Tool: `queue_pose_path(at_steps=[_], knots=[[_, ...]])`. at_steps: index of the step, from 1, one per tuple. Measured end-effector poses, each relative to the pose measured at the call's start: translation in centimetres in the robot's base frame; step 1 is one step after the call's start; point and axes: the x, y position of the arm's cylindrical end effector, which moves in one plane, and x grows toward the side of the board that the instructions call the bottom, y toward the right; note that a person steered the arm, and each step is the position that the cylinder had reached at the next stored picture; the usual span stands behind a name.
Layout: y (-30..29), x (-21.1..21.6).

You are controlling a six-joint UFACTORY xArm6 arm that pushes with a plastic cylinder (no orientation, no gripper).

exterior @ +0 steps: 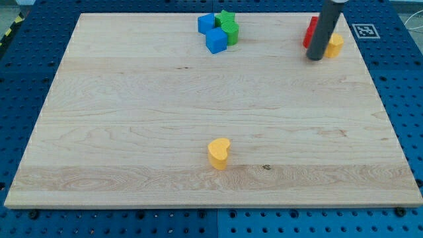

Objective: Push yellow heart to the center

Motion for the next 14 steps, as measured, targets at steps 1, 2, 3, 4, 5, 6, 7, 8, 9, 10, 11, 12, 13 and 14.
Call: queue_pose_path(at_steps=[1,2,3,4,5,6,7,8,9,10,11,12,13,14], knots=[[-3.9,1.9],[-7.6,4.4],[-12.2,7.6],[-16.5,10.5],[-19.7,13.1],[-23.4,16.6],[-24.7,21.1],[-21.6,23.4],[-16.3,23.5],[-13.0,20.5],[-11.4,18.0],[-12.2,17.8],[-12.3,16.9],[-11.6,15.5]])
